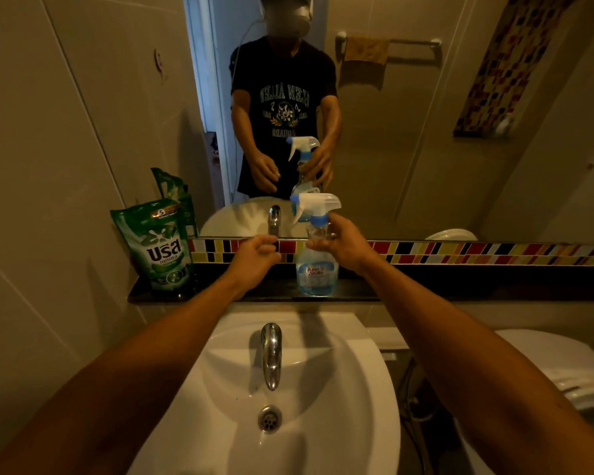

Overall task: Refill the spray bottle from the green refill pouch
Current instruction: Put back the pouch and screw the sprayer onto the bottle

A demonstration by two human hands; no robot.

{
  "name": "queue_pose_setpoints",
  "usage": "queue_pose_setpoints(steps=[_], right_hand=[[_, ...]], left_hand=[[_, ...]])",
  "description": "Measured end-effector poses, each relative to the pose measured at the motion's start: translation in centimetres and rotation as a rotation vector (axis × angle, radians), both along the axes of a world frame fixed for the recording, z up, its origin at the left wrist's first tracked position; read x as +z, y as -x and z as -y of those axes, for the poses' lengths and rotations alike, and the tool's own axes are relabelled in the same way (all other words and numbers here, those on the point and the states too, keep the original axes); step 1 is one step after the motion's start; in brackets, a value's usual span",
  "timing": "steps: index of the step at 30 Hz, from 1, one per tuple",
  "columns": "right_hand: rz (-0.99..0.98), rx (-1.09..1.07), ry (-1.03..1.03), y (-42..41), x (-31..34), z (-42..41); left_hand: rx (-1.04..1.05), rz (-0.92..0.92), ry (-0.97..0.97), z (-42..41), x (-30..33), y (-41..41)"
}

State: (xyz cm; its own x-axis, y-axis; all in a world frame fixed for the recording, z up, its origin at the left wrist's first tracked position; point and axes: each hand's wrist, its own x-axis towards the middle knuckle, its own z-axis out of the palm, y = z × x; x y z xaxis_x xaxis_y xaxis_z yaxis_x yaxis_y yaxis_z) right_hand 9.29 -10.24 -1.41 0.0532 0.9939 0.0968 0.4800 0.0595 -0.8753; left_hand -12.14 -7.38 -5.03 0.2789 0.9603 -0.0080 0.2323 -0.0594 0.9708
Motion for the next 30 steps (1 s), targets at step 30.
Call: queue_pose_setpoints(steps=[30], right_hand=[[-0.101, 0.005, 0.038, -5.7, -6.0, -7.4]], left_hand=[[0.033, 0.144, 0.272, -4.0, -7.3, -11.8]])
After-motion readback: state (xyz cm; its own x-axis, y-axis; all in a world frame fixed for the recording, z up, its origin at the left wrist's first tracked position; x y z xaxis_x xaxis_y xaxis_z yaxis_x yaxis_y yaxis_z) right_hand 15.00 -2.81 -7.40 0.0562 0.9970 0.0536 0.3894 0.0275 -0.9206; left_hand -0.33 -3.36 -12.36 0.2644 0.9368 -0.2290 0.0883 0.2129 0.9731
